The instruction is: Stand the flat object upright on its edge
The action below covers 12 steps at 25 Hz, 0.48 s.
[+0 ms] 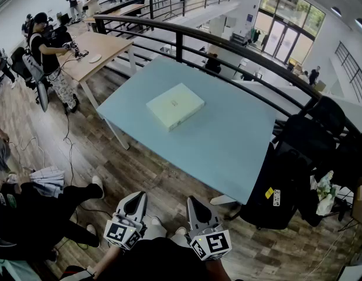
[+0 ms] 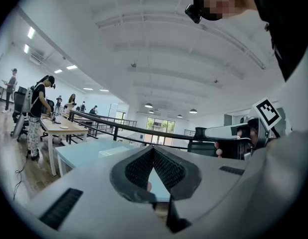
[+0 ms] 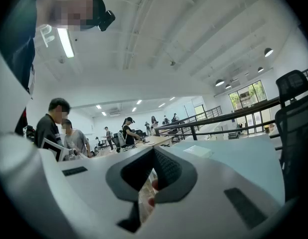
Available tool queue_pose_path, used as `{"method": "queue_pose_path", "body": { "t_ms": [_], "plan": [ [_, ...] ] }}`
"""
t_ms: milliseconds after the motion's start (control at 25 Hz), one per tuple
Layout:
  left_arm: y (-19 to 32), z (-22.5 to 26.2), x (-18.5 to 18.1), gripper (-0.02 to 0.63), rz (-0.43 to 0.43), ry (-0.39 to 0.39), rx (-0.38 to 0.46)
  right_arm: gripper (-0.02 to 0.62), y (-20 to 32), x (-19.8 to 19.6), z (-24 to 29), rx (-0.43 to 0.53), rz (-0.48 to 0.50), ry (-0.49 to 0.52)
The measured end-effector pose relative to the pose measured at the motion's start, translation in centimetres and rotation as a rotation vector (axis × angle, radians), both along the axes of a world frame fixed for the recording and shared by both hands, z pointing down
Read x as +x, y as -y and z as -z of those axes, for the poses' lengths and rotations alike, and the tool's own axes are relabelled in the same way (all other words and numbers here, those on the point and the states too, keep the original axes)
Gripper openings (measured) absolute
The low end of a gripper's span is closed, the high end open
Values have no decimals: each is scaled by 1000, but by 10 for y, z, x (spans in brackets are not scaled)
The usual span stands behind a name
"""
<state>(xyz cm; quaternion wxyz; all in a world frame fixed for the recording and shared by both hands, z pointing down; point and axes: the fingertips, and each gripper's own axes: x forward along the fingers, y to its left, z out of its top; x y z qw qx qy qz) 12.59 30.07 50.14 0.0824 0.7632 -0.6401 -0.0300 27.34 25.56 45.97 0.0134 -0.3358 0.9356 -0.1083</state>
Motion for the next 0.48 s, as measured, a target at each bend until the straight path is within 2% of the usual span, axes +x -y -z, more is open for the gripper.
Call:
{"method": "queue_pose_path", "body": {
  "t_ms": [280,480],
  "plan": [
    [-24,-9,18,2,45,-22,-6,5,-22,29,-2,-12,18,1],
    [-25,2,27,2,50,10,20,5,-26,32,-8,-23,38,5]
  ]
}}
